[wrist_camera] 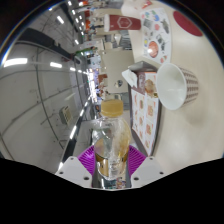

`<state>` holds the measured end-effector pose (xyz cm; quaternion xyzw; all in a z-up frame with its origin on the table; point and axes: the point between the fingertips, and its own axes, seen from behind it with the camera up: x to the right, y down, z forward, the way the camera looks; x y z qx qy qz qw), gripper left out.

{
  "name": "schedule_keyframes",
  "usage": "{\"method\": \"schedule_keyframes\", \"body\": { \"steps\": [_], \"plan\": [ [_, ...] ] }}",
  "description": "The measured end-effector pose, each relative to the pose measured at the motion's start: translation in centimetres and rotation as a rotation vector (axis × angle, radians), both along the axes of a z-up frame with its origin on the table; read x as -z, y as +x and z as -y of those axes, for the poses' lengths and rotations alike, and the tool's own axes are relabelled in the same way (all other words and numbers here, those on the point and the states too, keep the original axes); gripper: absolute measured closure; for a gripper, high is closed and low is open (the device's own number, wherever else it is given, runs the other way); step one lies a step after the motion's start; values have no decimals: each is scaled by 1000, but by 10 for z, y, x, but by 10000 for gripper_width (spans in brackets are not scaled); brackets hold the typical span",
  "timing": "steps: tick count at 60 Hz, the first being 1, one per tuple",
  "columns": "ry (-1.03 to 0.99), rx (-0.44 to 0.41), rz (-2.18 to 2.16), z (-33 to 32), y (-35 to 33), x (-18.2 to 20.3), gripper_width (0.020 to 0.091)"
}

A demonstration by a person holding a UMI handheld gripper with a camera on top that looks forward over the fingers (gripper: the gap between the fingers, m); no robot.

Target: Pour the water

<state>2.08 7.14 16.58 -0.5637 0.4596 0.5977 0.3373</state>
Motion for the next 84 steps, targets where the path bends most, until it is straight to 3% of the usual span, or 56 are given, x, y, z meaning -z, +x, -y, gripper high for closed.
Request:
{"method": "schedule_keyframes", "body": {
  "steps": [13, 24, 35, 44, 52, 60, 70, 82, 84],
  "plan": [
    [-90, 35, -289, -4, 32, 35, 730],
    [-110, -36, -222, 2, 31, 35, 726],
    [-8, -105, 336, 11, 62, 0, 726],
    [126, -16, 904, 15, 139, -45, 727],
    [144, 48, 1363, 29, 216, -49, 724],
    [70, 47, 1658, 41, 274, -1, 727],
    [4, -41, 1717, 56, 286, 70, 728],
    [-37, -113, 1711, 78, 297, 121, 708],
    [-11, -82, 1710, 72, 296, 120, 718]
  ]
}}
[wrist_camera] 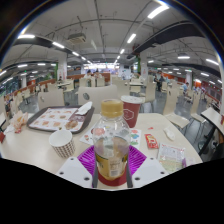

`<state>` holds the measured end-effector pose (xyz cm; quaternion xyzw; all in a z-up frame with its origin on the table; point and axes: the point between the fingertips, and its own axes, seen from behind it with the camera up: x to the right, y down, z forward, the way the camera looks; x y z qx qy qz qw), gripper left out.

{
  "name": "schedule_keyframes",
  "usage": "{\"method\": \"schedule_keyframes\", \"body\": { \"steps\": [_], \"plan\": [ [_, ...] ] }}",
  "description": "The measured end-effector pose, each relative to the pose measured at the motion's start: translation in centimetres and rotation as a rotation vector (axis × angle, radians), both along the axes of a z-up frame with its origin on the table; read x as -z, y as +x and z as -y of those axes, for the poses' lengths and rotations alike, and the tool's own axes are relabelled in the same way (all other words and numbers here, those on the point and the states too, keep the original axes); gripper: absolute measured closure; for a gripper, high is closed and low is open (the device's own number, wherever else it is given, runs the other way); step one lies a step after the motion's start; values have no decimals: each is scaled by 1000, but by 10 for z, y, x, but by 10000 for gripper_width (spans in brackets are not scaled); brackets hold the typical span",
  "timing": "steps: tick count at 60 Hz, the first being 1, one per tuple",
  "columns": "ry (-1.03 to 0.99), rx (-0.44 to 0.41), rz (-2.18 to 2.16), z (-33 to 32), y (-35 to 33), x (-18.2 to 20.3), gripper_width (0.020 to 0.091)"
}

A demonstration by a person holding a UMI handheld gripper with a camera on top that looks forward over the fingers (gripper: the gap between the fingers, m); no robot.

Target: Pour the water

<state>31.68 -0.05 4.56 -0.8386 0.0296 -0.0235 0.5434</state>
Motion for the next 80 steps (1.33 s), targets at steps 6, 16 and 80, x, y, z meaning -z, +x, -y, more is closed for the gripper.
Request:
{"method": "schedule_keyframes", "body": {
  "steps": [6, 16, 80],
  "plan": [
    [17, 2, 5, 2, 1, 1, 704],
    [-40, 37, -20, 12, 3, 6, 568],
    [-224, 103, 27, 234, -113, -118, 254]
  ]
}}
